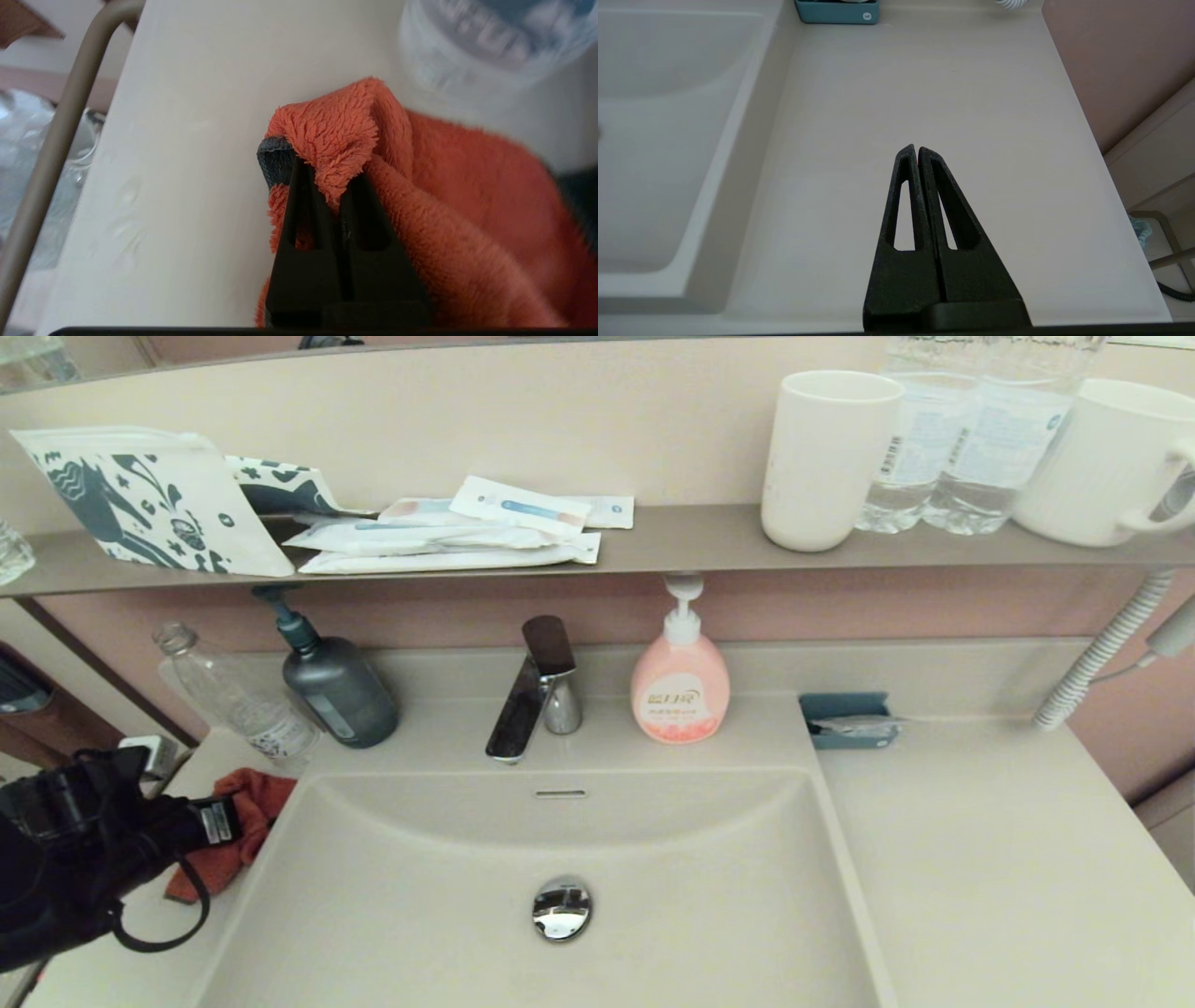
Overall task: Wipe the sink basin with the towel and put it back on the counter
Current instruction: Wipe the sink
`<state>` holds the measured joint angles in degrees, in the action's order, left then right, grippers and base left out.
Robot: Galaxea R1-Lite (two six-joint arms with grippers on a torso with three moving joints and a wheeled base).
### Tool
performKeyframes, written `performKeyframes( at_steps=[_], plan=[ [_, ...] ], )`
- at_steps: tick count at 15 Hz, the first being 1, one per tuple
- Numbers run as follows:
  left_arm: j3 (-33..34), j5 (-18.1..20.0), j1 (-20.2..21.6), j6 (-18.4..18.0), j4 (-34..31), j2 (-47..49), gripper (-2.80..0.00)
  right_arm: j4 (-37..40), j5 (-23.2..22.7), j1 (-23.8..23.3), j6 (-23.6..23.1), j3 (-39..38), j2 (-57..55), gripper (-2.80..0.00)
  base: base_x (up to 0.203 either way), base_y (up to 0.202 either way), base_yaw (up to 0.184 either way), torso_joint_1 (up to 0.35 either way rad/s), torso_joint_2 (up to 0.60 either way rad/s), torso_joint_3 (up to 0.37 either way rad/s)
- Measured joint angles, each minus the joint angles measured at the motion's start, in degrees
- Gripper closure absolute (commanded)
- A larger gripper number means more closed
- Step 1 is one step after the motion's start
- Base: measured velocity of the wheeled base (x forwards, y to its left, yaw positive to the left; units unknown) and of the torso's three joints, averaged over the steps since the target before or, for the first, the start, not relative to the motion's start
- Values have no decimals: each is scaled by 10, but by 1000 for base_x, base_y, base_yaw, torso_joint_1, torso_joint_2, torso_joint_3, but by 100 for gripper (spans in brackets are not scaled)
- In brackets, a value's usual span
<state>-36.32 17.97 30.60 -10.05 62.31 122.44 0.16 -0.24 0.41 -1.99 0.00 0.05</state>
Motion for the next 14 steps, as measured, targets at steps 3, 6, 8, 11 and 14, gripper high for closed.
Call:
performKeyframes(
  at_steps=[3,6,8,11,14],
  plan=[
    [21,15,27,-22,-1,0,0,0,0,0,0,0,0,0,0,0,0,0,0,0],
    [47,22,55,-42,-1,-1,0,0,0,0,0,0,0,0,0,0,0,0,0,0],
    [63,23,73,-49,-3,-5,0,0,0,0,0,0,0,0,0,0,0,0,0,0],
    [87,21,90,-51,-4,-15,0,0,0,0,0,0,0,0,0,0,0,0,0,0],
    [85,21,89,-49,-8,-25,0,0,0,0,0,0,0,0,0,0,0,0,0,0]
  ],
)
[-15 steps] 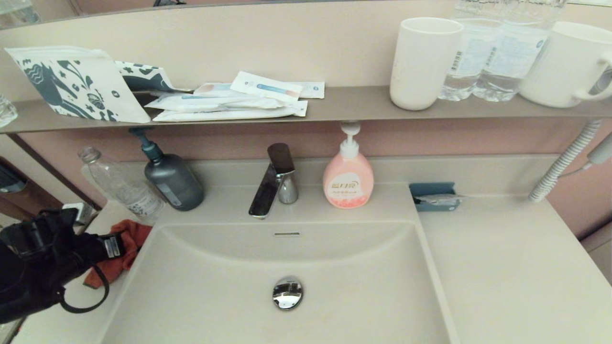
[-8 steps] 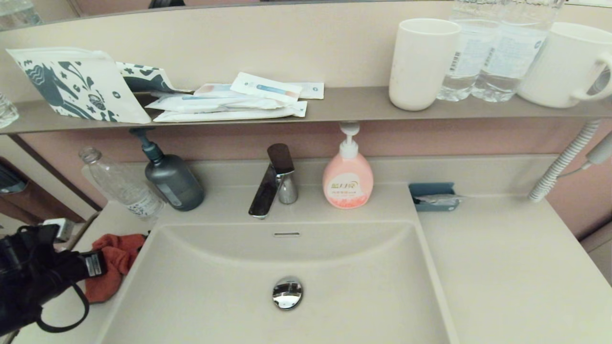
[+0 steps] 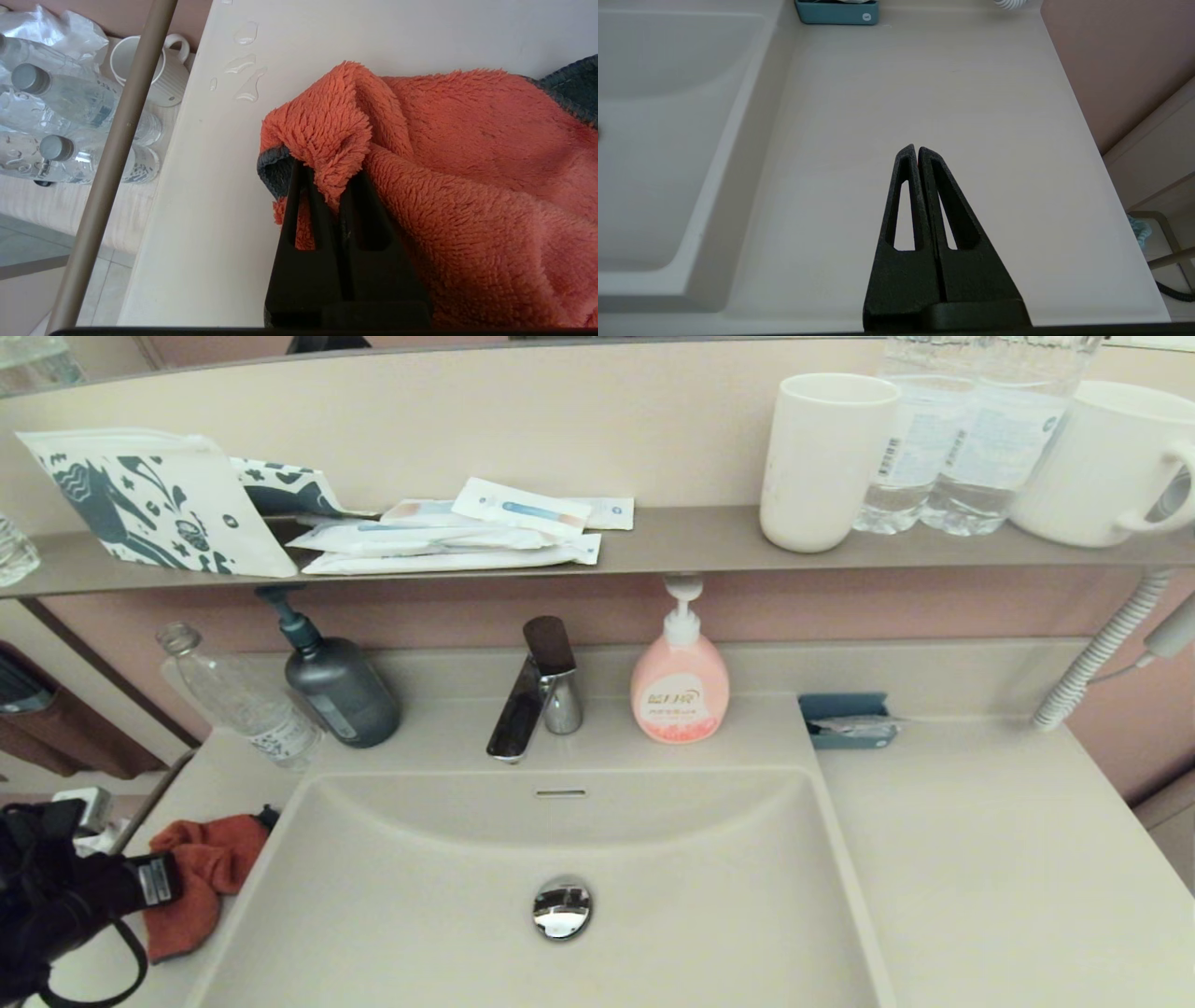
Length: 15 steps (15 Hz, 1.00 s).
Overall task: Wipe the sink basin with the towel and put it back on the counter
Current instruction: Wipe the sink
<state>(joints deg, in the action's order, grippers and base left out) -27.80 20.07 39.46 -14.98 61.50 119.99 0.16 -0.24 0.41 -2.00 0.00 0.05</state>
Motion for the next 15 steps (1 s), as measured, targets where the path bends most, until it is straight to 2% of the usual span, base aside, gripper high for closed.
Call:
performKeyframes(
  at_steps=[5,9,15],
  plan=[
    [-21,-17,-56,2,-2,-26,0,0,0,0,0,0,0,0,0,0,0,0,0,0],
    [-69,-18,-87,13,-9,-27,0,0,0,0,0,0,0,0,0,0,0,0,0,0],
    [-112,-3,-133,37,-73,-35,0,0,0,0,0,0,0,0,0,0,0,0,0,0]
  ],
)
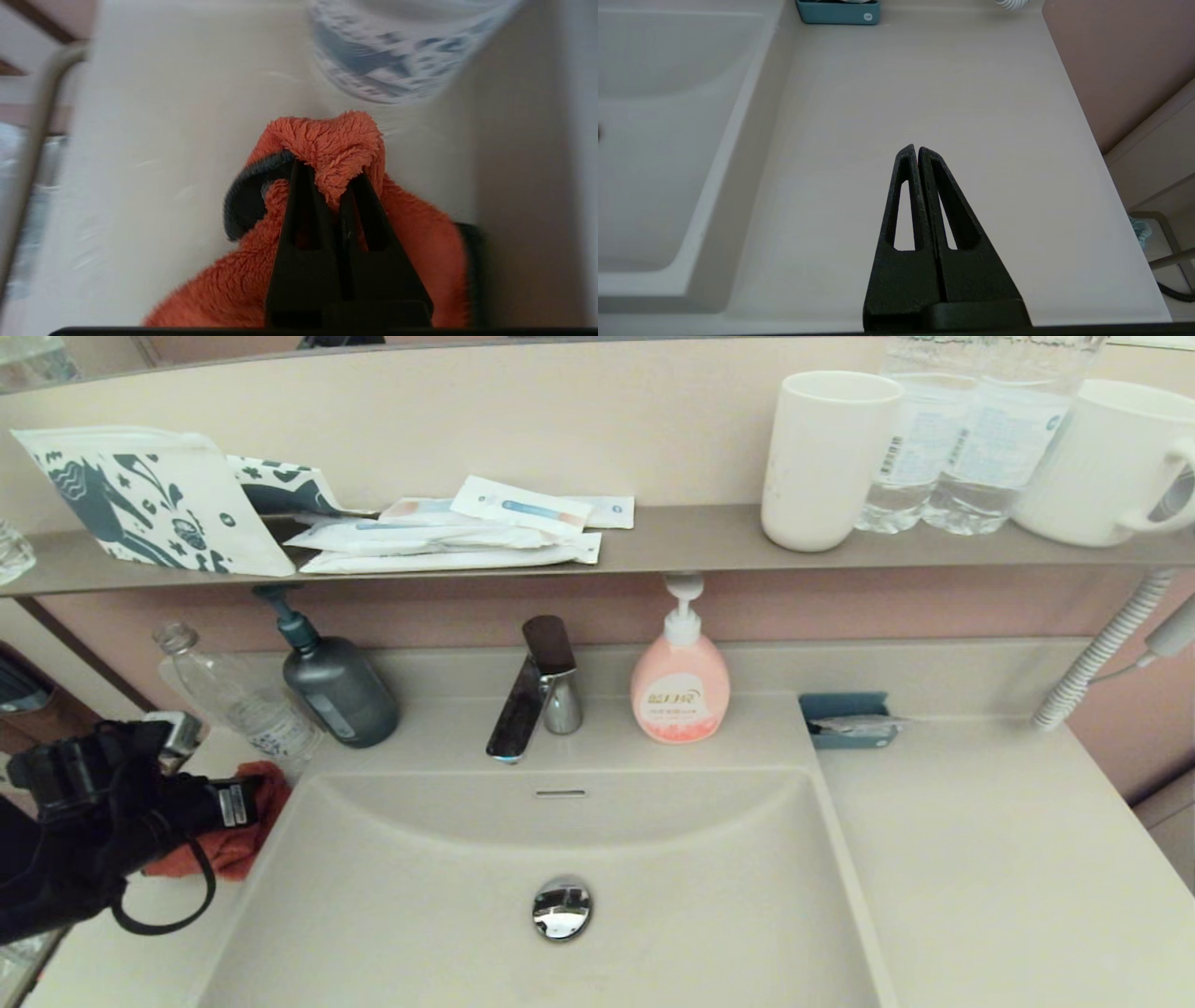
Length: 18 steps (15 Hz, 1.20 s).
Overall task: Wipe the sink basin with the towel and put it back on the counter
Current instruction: Wipe the sink
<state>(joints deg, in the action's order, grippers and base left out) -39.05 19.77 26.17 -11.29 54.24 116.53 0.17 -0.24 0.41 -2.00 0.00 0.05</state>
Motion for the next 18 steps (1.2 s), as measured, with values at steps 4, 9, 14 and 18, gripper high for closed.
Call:
performKeyframes(
  at_steps=[4,9,14,18],
  plan=[
    [-45,40,-2,1,-126,-24,0,0,0,0,0,0,0,0,0,0,0,0,0,0],
    [-68,47,-3,-6,-172,-39,0,0,0,0,0,0,0,0,0,0,0,0,0,0],
    [-71,56,8,-49,-252,-59,0,0,0,0,0,0,0,0,0,0,0,0,0,0],
    [-69,56,17,-73,-354,-90,0,0,0,0,0,0,0,0,0,0,0,0,0,0]
  ],
)
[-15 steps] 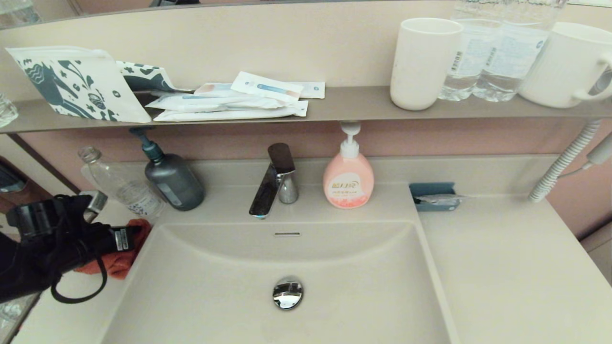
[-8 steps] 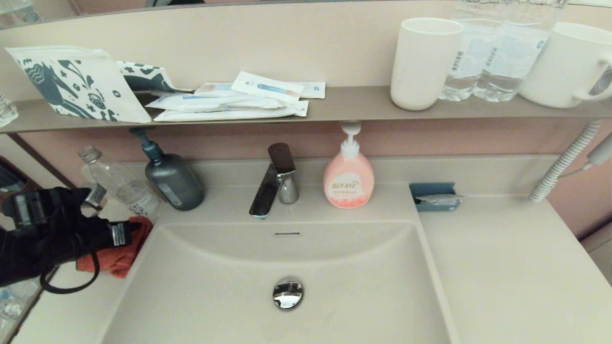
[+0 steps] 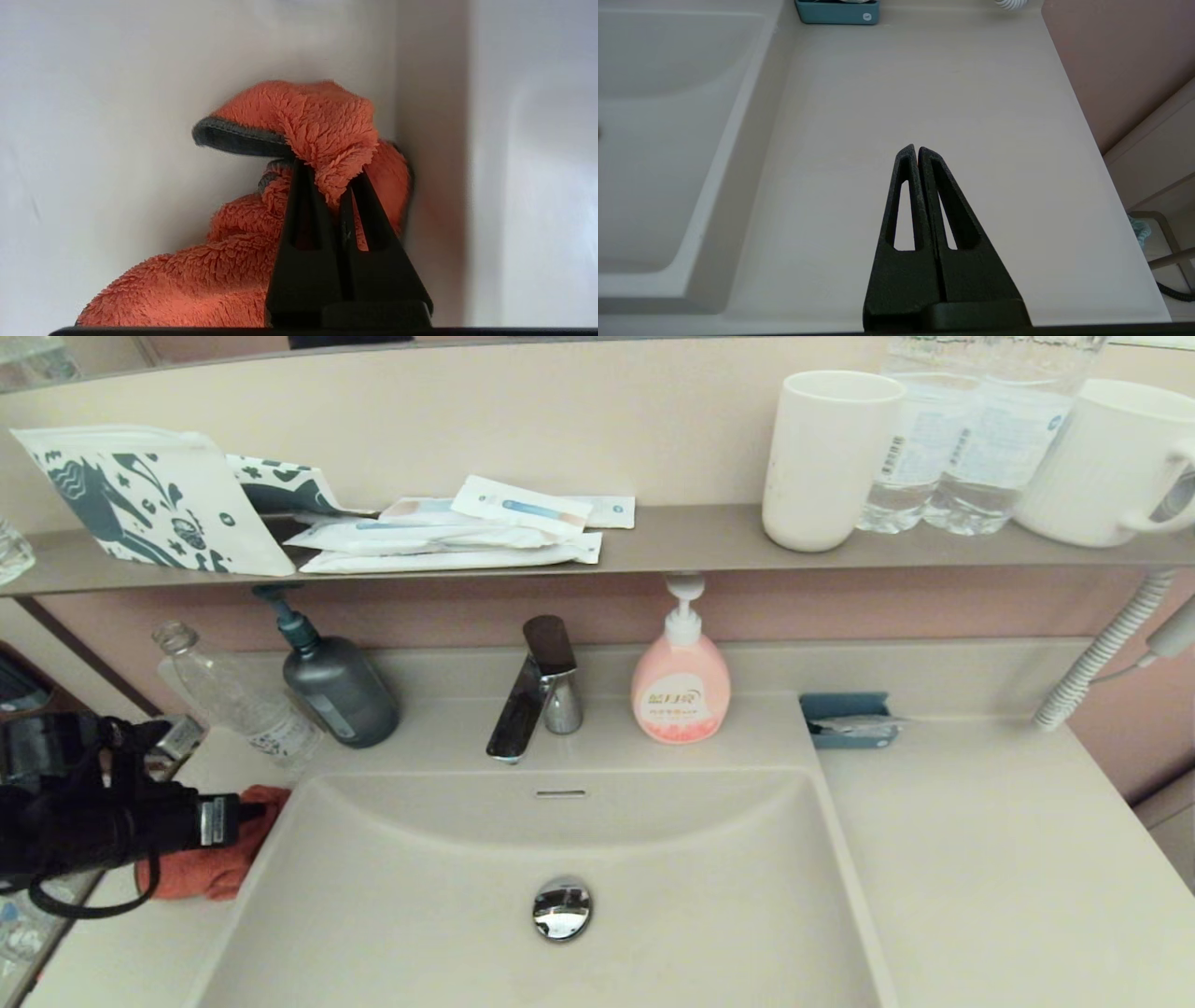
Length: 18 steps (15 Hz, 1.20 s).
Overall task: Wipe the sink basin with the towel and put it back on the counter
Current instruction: Wipe the sink
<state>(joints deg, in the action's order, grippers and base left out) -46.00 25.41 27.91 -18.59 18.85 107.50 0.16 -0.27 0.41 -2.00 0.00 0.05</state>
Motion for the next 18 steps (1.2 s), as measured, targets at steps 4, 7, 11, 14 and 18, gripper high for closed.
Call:
performKeyframes(
  at_steps=[4,7,11,14,18],
  plan=[
    [3,4,32,-58,-100,-30,0,0,0,0,0,0,0,0,0,0,0,0,0,0],
    [13,7,59,-92,-147,-47,0,0,0,0,0,0,0,0,0,0,0,0,0,0],
    [30,12,97,-119,-151,-53,0,0,0,0,0,0,0,0,0,0,0,0,0,0],
    [37,16,112,-130,-151,-54,0,0,0,0,0,0,0,0,0,0,0,0,0,0],
    [57,17,132,-145,-153,-66,0,0,0,0,0,0,0,0,0,0,0,0,0,0]
  ],
)
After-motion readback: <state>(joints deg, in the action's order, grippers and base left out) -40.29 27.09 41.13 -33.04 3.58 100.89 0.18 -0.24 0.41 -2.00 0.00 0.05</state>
